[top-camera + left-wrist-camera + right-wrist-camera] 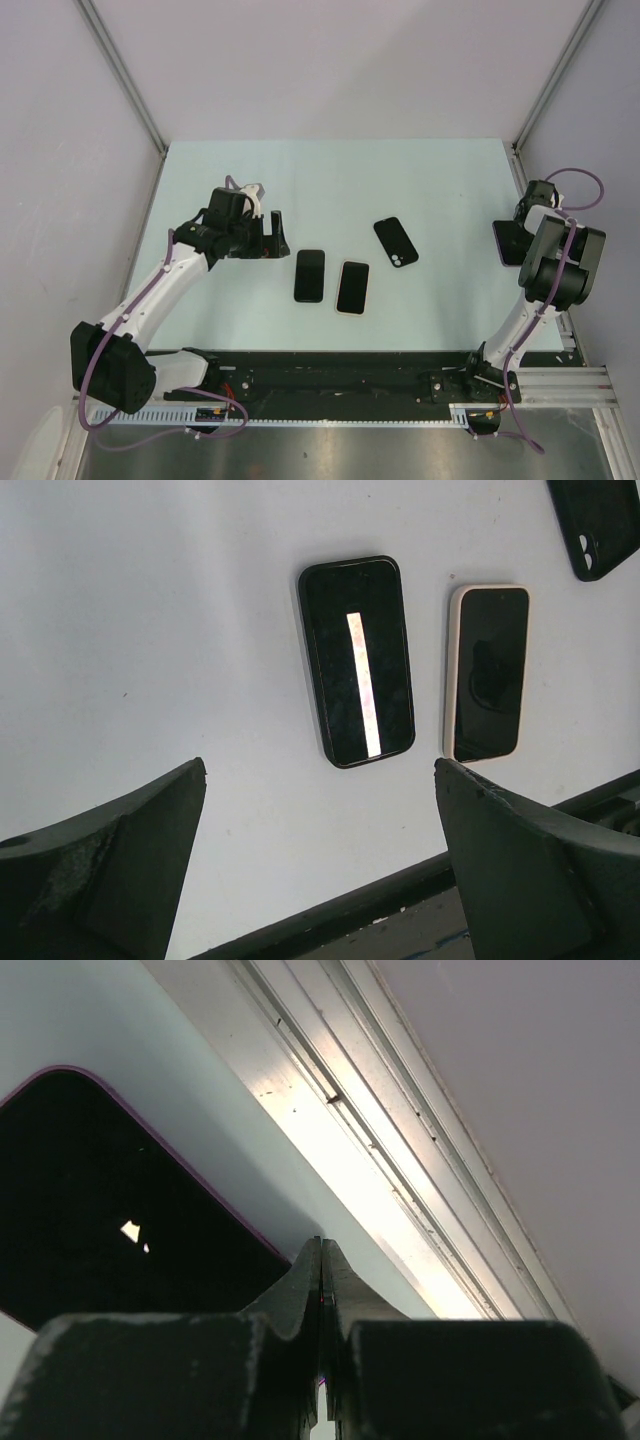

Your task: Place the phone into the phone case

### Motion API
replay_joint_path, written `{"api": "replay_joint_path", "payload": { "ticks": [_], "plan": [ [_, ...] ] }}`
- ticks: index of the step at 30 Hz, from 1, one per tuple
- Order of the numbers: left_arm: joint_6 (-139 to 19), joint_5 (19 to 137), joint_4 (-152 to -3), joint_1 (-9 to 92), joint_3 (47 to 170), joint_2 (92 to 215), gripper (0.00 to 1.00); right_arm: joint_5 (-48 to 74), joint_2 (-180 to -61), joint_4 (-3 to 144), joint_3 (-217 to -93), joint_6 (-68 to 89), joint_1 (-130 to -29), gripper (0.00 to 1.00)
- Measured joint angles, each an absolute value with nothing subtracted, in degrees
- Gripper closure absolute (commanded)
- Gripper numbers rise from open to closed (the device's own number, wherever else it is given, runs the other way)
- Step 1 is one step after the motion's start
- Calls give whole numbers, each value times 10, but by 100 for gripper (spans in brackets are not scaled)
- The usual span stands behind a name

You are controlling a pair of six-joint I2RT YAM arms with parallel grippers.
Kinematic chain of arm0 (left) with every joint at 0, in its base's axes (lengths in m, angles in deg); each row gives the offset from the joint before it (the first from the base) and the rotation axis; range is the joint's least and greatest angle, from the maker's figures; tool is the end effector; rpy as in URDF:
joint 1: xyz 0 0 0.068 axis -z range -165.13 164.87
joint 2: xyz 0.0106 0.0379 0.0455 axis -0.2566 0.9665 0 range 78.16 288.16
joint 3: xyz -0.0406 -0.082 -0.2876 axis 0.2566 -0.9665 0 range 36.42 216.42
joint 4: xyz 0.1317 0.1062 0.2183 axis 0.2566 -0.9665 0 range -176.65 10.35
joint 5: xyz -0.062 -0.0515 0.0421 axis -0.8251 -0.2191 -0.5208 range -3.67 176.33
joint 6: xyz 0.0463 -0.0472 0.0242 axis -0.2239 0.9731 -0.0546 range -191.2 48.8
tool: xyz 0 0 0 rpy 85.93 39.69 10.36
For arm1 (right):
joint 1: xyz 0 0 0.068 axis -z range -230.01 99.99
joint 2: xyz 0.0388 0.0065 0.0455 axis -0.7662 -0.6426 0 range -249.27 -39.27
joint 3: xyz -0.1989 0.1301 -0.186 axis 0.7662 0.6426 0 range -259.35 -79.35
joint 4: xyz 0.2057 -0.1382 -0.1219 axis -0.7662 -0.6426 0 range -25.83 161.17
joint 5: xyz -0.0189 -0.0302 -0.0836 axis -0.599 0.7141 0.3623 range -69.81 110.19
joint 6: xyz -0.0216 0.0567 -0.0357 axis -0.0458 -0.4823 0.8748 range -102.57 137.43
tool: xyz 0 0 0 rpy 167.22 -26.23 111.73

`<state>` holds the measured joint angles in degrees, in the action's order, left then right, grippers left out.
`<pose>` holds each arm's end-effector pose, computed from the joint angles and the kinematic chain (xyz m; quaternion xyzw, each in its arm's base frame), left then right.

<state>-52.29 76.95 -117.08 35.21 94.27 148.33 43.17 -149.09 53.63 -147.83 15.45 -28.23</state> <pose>0.2521 -0.1034 0.2931 0.0398 0.9354 -0.1875 0.2972 0.3822 -0.1769 0.1542 0.2466 0.9128 -0.2343 0.2260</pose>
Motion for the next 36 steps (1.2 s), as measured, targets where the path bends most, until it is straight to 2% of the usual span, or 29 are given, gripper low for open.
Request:
{"api": "replay_joint_path", "payload": {
  "ticks": [14, 24, 29, 36],
  "plan": [
    [-523, 769, -1171, 351, 943, 1483, 0, 318, -1471, 457, -1488, 114, -306, 100],
    [-523, 771, -1171, 351, 943, 1473, 0, 232, -1473, 511, -1479, 59, -380, 100],
    [-523, 773, -1171, 351, 943, 1473, 0, 222, -1488, 564, -1484, 51, -394, 90],
    [-523, 787, -1171, 351, 943, 1464, 0, 190, -1494, 607, -1484, 71, -402, 85]
  ]
}}
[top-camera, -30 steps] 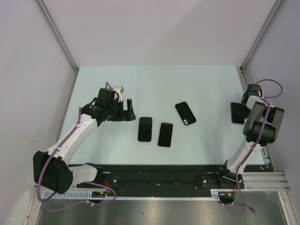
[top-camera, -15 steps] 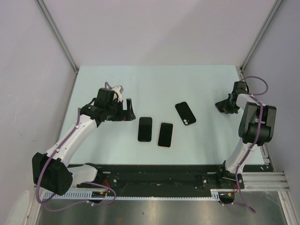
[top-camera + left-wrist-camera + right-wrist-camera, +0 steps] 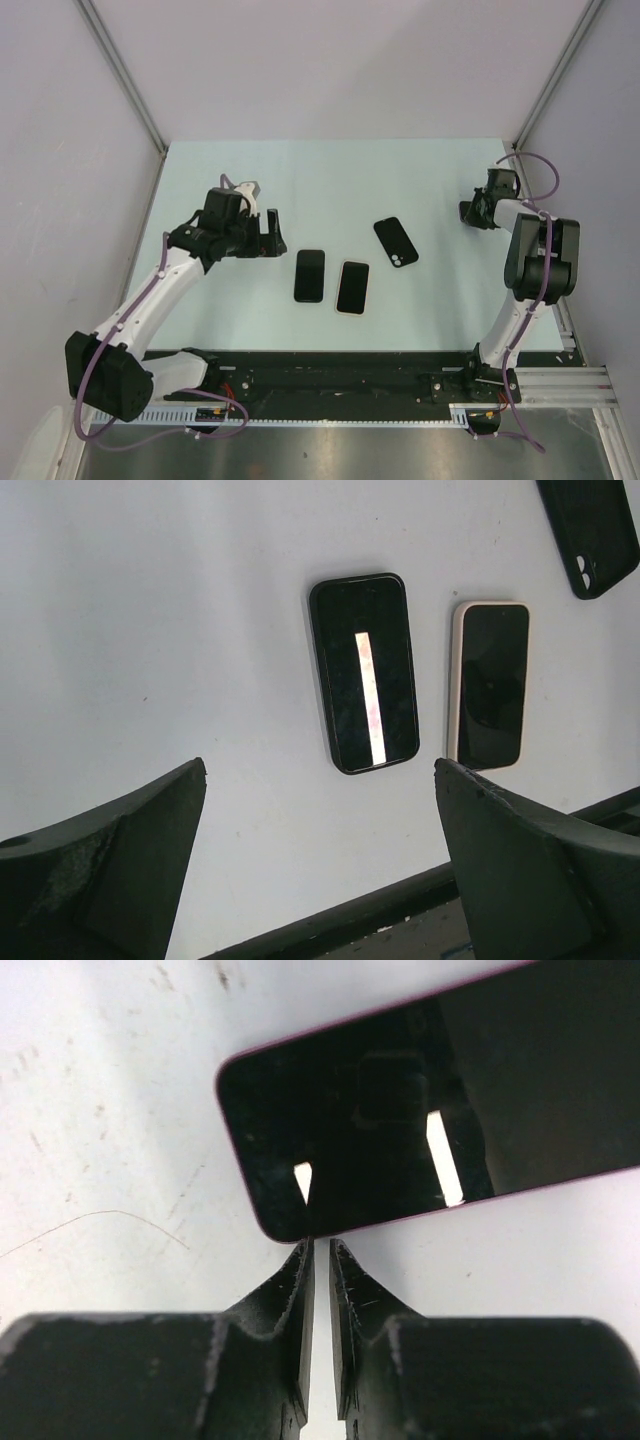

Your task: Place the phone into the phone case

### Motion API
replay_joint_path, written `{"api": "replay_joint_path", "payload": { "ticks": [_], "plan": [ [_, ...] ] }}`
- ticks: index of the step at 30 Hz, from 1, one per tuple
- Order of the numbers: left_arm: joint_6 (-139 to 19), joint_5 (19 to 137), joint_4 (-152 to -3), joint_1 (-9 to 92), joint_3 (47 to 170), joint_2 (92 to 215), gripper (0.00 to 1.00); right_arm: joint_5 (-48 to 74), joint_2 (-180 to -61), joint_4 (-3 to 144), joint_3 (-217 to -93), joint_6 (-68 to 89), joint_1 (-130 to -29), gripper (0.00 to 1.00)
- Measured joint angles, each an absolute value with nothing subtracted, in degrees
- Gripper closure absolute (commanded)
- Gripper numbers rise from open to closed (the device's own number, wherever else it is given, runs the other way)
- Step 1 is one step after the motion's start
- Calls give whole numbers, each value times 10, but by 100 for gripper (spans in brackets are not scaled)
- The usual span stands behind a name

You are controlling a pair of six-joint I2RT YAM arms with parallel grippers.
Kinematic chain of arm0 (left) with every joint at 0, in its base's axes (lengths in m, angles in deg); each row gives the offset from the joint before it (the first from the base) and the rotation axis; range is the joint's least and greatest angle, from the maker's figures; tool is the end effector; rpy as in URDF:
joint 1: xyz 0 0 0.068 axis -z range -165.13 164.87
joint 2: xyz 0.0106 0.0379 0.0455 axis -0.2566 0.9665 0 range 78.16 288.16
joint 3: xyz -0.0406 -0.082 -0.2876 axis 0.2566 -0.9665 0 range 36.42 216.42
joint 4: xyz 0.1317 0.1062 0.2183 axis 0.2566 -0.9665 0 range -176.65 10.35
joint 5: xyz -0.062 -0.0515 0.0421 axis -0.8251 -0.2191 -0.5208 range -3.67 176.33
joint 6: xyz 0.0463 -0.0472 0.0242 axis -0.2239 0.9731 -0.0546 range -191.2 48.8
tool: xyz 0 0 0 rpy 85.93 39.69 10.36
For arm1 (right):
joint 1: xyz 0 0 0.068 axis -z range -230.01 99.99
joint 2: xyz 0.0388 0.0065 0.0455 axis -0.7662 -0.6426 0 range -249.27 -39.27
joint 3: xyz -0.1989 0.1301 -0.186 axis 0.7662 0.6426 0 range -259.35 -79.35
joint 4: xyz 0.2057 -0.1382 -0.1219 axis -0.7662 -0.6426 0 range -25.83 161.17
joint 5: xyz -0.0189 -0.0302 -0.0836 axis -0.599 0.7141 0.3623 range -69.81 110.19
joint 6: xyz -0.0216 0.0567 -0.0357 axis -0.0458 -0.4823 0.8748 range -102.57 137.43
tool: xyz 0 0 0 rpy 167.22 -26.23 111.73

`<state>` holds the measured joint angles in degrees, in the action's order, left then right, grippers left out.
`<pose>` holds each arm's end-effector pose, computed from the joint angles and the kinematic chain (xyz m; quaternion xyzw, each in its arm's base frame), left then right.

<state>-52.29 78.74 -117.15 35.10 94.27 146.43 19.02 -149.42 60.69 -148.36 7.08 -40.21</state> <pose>0.2472 -0.0992 0.3010 0.0345 0.9310 -0.1782 0.3168 0.4325 -0.0735 0.1600 0.1619 0.9304 0.0112 0.3287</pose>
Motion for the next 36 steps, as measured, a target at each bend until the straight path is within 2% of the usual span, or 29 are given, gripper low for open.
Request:
{"api": "replay_joint_path", "payload": {
  "ticks": [4, 6, 15, 19, 27, 36],
  "plan": [
    [-523, 798, -1171, 351, 943, 1447, 0, 171, -1485, 635, -1484, 87, -395, 86],
    [-523, 802, -1171, 351, 943, 1442, 0, 163, -1482, 660, -1488, 92, -382, 90],
    [-523, 798, -1170, 337, 943, 1435, 0, 161, -1504, 745, -1542, 111, -332, 92],
    [-523, 785, -1166, 324, 942, 1428, 0, 159, -1537, 764, -1578, 123, -332, 100],
    [-522, 768, -1158, 320, 936, 1428, 0, 196, -1659, 657, -1756, 157, -332, 100],
    [-522, 750, -1154, 316, 935, 1428, 0, 228, -1665, 602, -1758, 185, -333, 100]
  ]
}}
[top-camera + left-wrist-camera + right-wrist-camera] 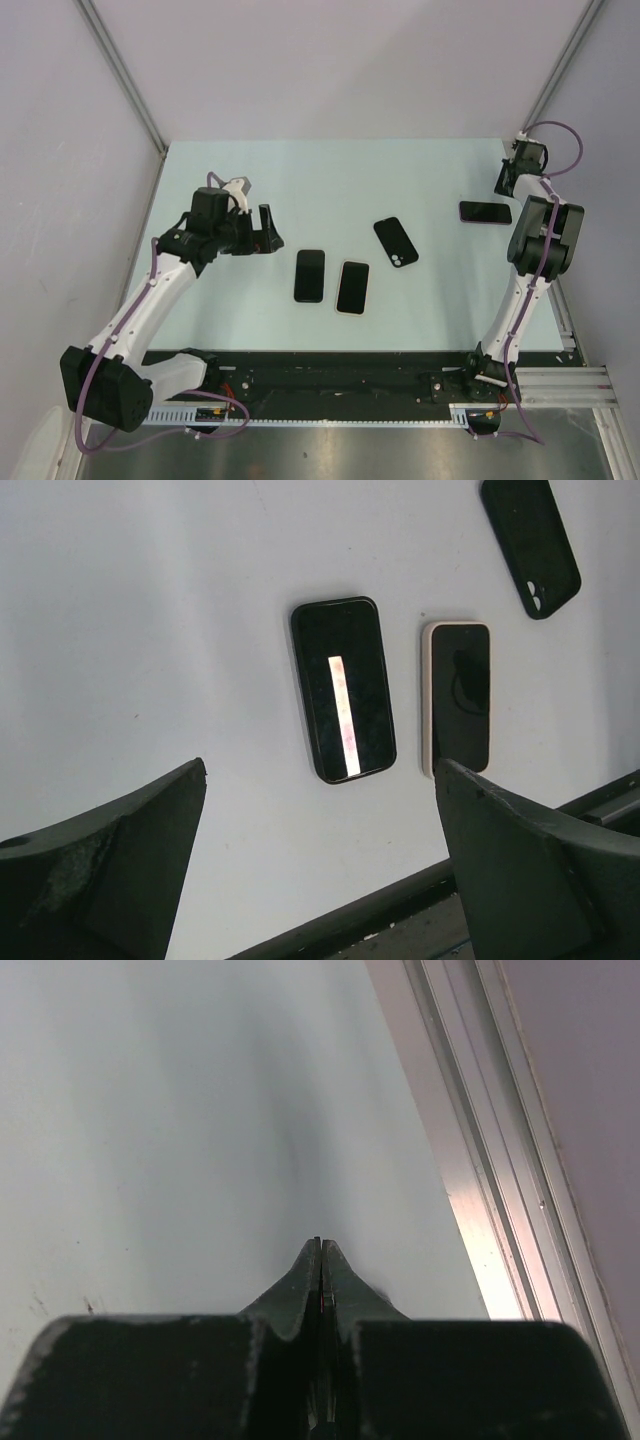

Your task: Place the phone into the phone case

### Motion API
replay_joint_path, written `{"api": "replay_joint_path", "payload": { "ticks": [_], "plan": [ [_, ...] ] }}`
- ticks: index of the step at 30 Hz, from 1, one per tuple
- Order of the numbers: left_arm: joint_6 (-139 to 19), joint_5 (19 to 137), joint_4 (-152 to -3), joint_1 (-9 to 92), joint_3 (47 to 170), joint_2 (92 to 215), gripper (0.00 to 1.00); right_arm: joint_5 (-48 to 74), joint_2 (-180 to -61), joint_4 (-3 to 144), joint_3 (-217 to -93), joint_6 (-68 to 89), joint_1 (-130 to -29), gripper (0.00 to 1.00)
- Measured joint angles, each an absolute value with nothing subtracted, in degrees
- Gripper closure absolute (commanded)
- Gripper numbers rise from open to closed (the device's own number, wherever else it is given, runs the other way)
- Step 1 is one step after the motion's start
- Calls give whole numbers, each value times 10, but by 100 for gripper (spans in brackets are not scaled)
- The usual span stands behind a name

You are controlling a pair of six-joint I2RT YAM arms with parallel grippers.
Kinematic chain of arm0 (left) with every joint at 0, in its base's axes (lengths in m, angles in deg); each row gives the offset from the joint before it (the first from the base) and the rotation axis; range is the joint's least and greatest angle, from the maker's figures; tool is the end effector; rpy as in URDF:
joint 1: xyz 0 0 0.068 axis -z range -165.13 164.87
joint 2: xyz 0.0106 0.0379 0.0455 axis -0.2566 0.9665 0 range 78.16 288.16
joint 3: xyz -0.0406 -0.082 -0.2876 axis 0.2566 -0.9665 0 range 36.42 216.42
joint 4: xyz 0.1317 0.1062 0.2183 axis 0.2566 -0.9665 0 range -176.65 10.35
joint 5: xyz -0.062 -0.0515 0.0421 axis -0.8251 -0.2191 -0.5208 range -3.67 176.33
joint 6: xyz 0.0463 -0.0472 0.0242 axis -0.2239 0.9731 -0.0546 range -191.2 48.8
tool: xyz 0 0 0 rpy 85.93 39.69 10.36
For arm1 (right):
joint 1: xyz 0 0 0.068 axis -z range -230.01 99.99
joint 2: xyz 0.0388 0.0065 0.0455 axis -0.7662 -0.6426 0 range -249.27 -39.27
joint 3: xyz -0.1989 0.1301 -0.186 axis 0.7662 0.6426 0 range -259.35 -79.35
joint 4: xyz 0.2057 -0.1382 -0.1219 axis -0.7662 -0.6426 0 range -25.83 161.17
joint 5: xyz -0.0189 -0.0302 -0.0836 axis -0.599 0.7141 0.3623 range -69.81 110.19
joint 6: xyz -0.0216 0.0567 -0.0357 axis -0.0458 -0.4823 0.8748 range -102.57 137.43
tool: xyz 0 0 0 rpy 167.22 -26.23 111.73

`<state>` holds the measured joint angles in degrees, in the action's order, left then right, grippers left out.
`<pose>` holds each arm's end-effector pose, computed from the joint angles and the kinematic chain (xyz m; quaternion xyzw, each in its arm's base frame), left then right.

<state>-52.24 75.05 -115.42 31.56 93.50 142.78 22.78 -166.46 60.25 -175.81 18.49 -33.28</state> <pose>0.2413 -0.0841 0.3148 0.0209 0.9143 -0.2066 0.3477 0.5265 -0.1610 0.1787 0.1335 0.9023 -0.0837 0.4014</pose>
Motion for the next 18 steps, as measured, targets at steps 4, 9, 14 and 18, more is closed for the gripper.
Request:
{"api": "replay_joint_path", "payload": {
  "ticks": [4, 9, 14, 18],
  "plan": [
    [-522, 735, -1149, 314, 935, 1431, 0, 233, -1672, 592, -1758, 187, -333, 100],
    [-522, 726, -1148, 313, 933, 1432, 0, 238, -1680, 585, -1758, 188, -332, 100],
    [-522, 719, -1147, 312, 932, 1432, 0, 243, -1683, 577, -1758, 187, -330, 100],
    [-522, 712, -1147, 312, 932, 1432, 0, 245, -1690, 565, -1768, 185, -329, 100]
  ]
}}
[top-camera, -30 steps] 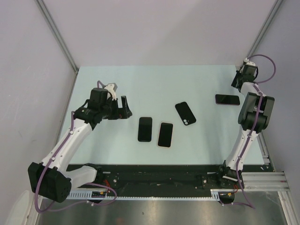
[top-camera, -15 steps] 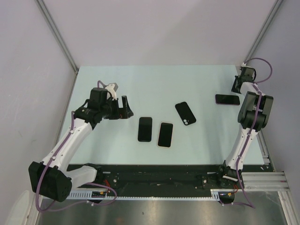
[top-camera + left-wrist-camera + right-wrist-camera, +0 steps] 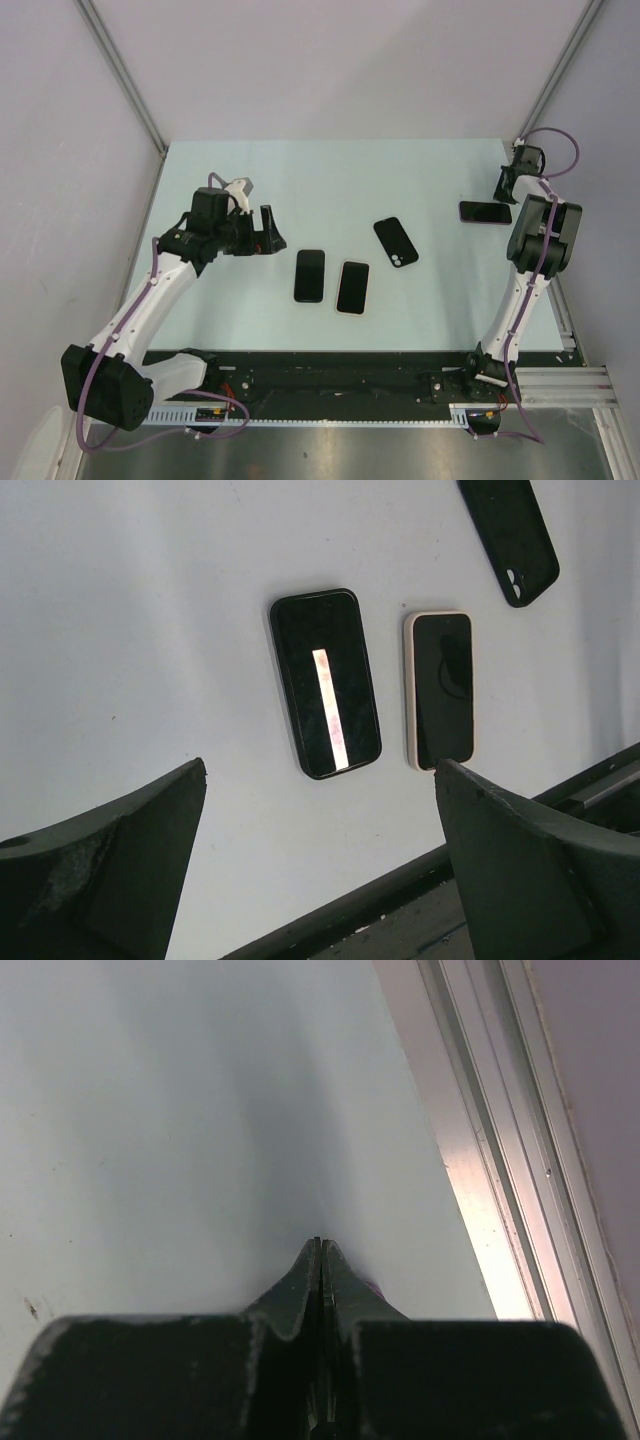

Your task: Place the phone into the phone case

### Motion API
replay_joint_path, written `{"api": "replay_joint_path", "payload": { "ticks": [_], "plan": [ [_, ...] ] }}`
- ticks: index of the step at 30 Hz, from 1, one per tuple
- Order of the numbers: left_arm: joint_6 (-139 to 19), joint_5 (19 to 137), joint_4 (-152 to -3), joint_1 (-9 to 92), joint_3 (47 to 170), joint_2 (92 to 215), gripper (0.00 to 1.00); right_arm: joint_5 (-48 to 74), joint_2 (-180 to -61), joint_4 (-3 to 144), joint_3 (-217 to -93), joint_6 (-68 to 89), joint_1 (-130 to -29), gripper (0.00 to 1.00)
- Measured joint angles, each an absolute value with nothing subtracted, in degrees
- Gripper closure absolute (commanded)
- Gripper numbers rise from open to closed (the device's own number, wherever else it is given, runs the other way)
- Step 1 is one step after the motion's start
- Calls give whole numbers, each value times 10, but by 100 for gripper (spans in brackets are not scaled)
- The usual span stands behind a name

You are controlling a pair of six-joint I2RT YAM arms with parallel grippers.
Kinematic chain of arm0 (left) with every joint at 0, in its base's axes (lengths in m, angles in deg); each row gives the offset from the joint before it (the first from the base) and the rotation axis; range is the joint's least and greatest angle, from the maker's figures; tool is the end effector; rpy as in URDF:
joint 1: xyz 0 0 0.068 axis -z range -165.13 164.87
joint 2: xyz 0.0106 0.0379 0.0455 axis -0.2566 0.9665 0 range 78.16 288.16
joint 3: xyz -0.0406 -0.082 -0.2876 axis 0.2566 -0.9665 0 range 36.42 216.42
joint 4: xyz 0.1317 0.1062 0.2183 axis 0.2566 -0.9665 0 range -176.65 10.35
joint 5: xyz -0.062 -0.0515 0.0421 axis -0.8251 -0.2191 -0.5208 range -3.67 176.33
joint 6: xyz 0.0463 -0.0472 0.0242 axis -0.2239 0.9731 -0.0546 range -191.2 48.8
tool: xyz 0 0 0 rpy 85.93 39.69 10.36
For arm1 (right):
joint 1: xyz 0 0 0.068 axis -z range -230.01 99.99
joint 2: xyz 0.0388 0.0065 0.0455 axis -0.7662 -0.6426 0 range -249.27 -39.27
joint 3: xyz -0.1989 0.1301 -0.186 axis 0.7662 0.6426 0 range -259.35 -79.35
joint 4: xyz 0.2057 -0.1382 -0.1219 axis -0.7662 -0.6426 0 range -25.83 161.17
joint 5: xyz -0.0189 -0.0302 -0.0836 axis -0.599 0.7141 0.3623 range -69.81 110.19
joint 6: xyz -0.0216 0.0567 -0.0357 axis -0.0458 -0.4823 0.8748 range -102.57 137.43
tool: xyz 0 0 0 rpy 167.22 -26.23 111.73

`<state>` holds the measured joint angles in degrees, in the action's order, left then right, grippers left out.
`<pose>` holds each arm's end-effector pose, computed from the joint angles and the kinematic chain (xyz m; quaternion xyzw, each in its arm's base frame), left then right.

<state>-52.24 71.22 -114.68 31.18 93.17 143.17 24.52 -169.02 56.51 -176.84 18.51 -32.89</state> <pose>0.2422 -0.0865 0.3129 0.0311 0.9111 -0.2341 0.3379 0.5244 -0.1661 0.1551 0.1434 0.9184 -0.0928 0.3568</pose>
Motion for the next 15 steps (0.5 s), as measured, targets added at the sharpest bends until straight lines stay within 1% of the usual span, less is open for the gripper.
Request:
{"api": "replay_joint_path", "payload": {
  "ticks": [8, 15],
  "plan": [
    [-522, 704, -1145, 312, 930, 1432, 0, 256, -1691, 540, -1776, 179, -328, 100],
    [-522, 694, -1145, 312, 930, 1432, 0, 237, -1673, 481, -1769, 139, -323, 100]
  ]
}}
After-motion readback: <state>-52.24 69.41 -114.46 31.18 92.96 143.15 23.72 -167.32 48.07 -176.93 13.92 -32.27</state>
